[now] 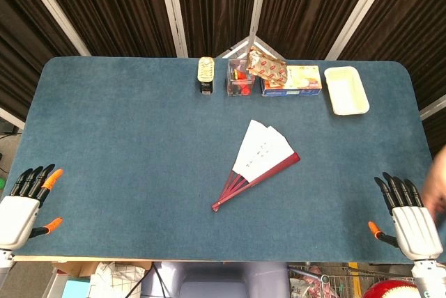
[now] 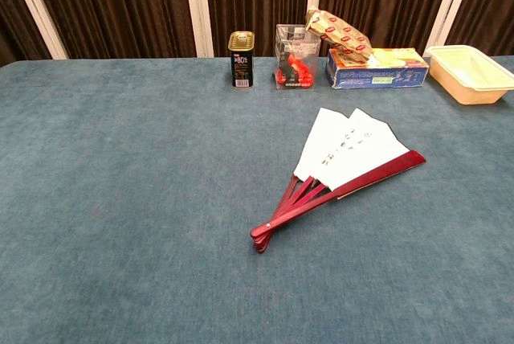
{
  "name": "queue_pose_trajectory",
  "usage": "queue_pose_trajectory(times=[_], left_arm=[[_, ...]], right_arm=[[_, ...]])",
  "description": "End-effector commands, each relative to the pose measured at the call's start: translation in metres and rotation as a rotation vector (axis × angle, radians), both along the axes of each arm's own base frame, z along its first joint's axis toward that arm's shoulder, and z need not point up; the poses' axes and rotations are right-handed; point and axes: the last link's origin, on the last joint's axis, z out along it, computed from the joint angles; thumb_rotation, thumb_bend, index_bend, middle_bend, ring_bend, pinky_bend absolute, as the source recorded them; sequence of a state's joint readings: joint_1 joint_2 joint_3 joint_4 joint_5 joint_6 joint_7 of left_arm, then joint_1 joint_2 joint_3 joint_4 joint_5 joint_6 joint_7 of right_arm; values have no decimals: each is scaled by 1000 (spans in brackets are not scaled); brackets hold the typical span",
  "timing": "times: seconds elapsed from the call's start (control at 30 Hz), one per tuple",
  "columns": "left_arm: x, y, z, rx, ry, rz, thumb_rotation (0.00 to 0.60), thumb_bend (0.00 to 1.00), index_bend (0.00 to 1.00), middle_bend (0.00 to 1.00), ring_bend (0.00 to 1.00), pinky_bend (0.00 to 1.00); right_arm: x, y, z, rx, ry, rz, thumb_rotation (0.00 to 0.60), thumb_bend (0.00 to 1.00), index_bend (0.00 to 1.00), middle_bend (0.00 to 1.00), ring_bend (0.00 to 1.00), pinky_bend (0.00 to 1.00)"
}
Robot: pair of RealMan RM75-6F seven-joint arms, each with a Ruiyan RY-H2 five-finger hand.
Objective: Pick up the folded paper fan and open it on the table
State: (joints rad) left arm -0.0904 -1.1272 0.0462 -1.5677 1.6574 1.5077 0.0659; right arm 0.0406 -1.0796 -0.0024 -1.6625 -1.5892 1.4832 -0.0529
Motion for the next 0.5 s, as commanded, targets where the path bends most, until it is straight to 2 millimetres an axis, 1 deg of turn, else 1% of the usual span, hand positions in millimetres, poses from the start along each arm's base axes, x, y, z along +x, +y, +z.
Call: queue_pose_trajectory(times=[0.03,0.5], left_arm=[[0,0,0,-1,-1,0,600,0,0,0,0,0],[0,0,0,0,0,-2,600,0,0,0,0,0]], right_arm=[[0,0,0,0,0,0,600,272,0,0,0,0],[1,1,-1,12,-3,0,600,272,0,0,0,0]])
